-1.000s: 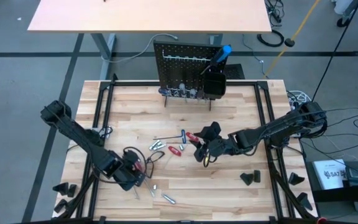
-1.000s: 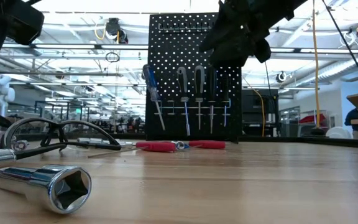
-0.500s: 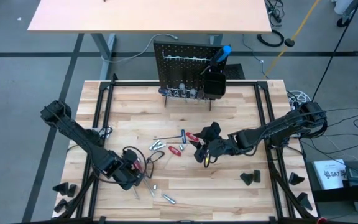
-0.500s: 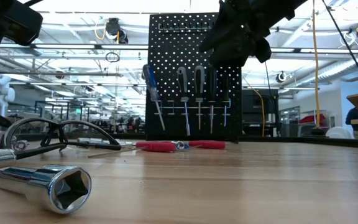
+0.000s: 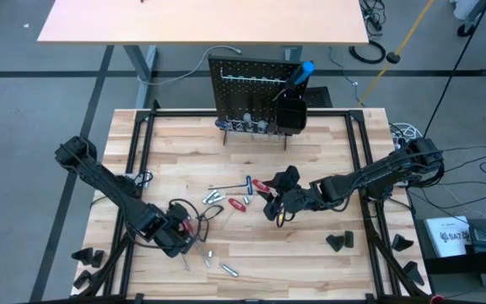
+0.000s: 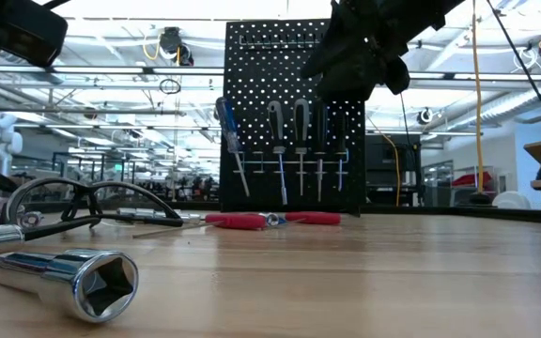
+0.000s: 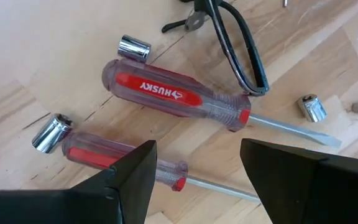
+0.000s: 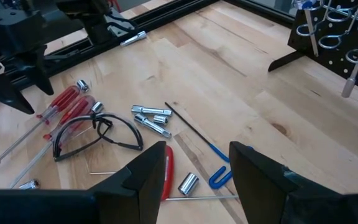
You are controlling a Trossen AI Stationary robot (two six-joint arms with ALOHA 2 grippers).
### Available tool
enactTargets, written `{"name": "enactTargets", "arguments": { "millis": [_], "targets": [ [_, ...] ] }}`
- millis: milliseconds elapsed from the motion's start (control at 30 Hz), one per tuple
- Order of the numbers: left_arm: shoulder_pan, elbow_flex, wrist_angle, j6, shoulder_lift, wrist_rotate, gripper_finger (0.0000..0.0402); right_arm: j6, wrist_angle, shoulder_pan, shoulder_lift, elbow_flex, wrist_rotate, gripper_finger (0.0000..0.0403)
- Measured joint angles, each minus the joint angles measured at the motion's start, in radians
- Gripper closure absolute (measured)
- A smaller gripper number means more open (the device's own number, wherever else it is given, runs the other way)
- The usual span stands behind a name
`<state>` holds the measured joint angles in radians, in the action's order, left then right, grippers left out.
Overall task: Hang tools onto peg board
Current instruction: Hang the red screwdriver onto the peg board
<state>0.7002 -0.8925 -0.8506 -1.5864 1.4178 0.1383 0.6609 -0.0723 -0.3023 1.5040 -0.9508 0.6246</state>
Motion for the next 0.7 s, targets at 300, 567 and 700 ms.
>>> {"name": "enactTargets", "arguments": {
  "millis": [300,567,700],
  "targets": [
    [-0.009,0.000,0.005,0.133,-0.012,-0.010,0.0162,-0.049,-0.012,0.007,-0.059,-0.006,0.029,0.0234],
    [-0.027,-0.013,0.016,0.263,-0.062,0.086,0.0162,-0.075,-0.013,-0.001,-0.156,-0.007,0.062,0.0234],
    [-0.029,-0.014,0.034,0.310,-0.069,0.113,0.0162,-0.070,-0.016,-0.011,-0.137,-0.007,0.058,0.0234]
  ]
}}
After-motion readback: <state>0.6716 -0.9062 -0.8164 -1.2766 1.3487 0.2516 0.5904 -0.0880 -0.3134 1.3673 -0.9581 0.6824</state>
